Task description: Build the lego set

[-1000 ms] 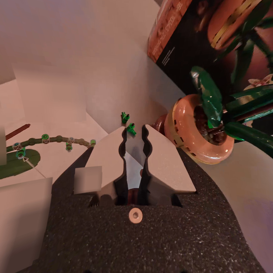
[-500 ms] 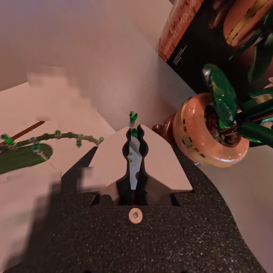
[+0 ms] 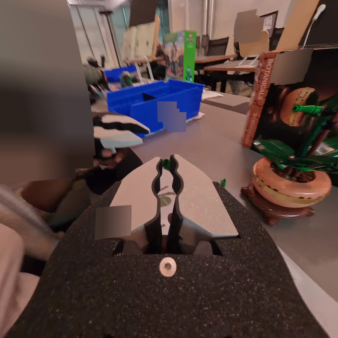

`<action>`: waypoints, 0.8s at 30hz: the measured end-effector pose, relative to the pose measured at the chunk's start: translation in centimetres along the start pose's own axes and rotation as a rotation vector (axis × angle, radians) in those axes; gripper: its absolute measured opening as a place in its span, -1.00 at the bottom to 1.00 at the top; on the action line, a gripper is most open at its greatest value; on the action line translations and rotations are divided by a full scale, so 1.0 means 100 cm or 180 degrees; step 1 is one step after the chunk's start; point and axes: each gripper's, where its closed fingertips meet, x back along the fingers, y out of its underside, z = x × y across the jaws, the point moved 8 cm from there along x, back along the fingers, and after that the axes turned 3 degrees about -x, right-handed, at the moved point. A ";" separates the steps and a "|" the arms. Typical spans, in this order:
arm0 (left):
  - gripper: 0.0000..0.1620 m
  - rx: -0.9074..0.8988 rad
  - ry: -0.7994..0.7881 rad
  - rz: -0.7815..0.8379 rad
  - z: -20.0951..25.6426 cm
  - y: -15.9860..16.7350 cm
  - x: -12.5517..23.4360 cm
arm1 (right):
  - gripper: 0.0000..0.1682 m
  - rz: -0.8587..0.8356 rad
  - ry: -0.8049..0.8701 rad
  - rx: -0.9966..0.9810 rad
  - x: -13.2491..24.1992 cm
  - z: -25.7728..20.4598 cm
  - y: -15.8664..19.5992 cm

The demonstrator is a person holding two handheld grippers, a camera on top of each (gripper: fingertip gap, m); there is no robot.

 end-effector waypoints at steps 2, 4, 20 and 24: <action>-0.72 -0.0120 0.0279 0.0045 0.014 -0.006 -0.004 | -0.91 0.0175 -0.0178 -0.0265 0.003 -0.006 -0.003; -0.68 -0.0204 0.0528 0.0091 0.028 -0.011 -0.007 | -0.91 0.0329 -0.0354 -0.0477 0.006 -0.011 -0.004; -1.00 0.0272 0.0131 -0.0142 0.003 0.001 0.001 | -0.91 -0.0046 0.0432 0.0605 0.030 -0.002 0.022; -1.00 0.0500 0.0049 0.0002 -0.005 0.001 0.006 | -0.91 -0.0352 0.0394 0.0818 0.018 -0.004 0.032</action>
